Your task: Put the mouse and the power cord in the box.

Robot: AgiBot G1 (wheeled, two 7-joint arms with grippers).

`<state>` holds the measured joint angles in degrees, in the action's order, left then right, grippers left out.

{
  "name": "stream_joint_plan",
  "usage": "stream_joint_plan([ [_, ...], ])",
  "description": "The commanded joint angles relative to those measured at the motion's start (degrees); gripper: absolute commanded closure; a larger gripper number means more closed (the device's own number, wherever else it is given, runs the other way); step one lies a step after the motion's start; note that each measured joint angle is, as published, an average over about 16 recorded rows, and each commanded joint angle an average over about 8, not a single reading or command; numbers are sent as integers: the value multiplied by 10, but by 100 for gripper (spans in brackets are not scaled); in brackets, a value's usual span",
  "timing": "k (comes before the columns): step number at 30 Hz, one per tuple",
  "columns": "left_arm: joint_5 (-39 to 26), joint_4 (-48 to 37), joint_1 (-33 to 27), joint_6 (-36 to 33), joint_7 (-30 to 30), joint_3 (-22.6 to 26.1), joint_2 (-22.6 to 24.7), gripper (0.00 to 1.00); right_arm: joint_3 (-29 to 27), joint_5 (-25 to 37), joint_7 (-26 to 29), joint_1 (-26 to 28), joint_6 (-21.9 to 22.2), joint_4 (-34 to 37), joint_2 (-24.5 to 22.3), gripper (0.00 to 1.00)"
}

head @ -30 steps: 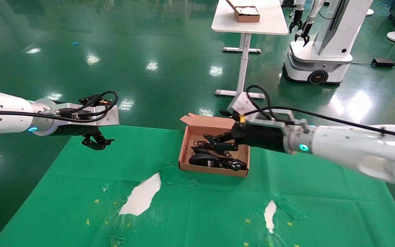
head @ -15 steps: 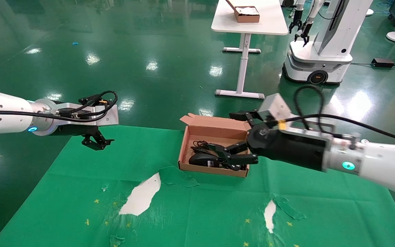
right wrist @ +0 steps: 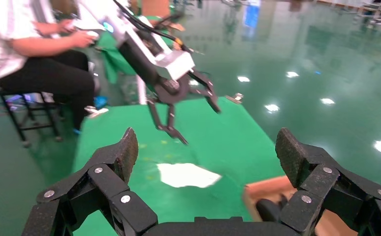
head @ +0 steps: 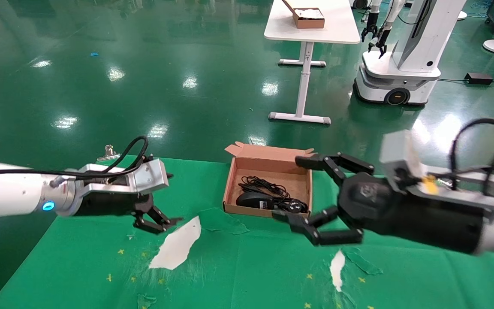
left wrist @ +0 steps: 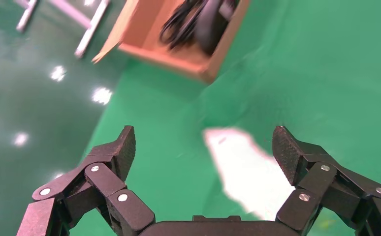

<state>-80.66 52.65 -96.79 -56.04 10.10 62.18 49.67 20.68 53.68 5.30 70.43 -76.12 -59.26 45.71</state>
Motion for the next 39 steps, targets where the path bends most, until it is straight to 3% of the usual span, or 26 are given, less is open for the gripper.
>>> stream_joint_plan([
  [1,18,10,16,-14,0,-21,-7,0,-6,-16,7,-12,-13,-20,-15,0],
  [15,143,77,129,-109,2,-170,-54,0,-45,-115,53,-86,-93,-139,-104,0],
  [39,356,192,323,-272,6,-424,-134,0,-45,-119,54,-88,-96,-143,-107,0],
])
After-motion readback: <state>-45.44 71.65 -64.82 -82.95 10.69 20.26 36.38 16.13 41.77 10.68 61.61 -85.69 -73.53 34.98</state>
